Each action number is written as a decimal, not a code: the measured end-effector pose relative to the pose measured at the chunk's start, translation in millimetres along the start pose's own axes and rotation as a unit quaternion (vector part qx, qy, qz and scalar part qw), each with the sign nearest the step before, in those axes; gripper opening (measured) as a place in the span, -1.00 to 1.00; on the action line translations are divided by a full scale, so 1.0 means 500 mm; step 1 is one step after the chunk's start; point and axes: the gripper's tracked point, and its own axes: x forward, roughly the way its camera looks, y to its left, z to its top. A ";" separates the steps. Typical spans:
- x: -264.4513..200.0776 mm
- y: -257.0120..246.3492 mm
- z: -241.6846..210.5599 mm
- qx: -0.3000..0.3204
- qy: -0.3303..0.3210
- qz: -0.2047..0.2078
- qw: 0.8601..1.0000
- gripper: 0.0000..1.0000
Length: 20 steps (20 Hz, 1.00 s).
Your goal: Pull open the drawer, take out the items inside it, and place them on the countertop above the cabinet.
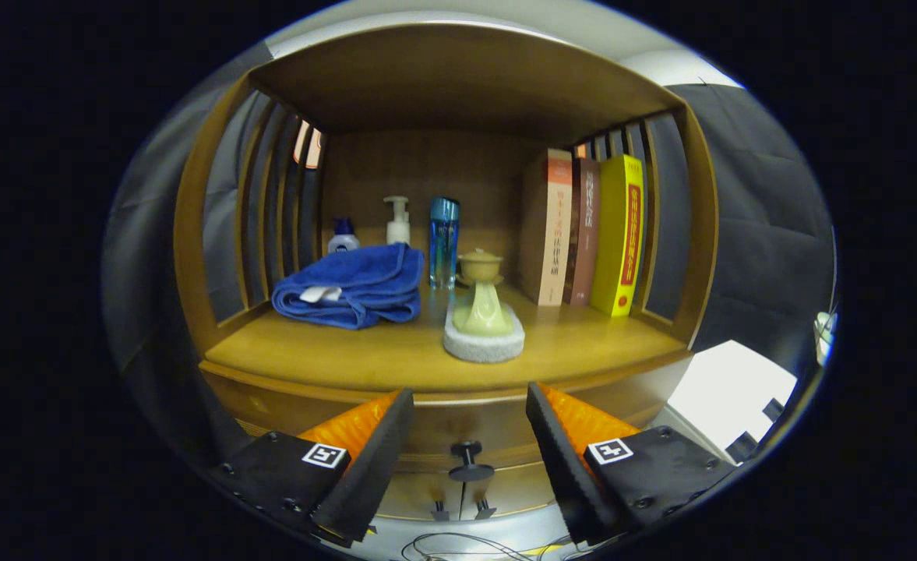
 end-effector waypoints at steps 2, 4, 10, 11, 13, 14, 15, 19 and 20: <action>-0.010 0.004 0.059 0.000 -0.014 0.009 1.000 0.94; -0.032 0.008 0.123 0.000 -0.029 0.018 0.999 0.94; -0.117 0.018 0.309 -0.011 -0.069 0.037 0.997 0.94; -0.132 0.017 0.337 -0.011 -0.073 0.039 0.996 0.94; -0.156 0.018 0.378 -0.011 -0.075 0.042 0.996 0.94; -0.166 0.023 0.396 -0.011 -0.079 0.048 0.996 0.94; -0.175 0.029 0.410 -0.012 -0.084 0.052 0.995 0.94; -0.195 0.035 0.419 -0.003 -0.088 0.058 0.994 0.94; -0.197 0.038 0.418 0.003 -0.087 0.059 0.994 0.94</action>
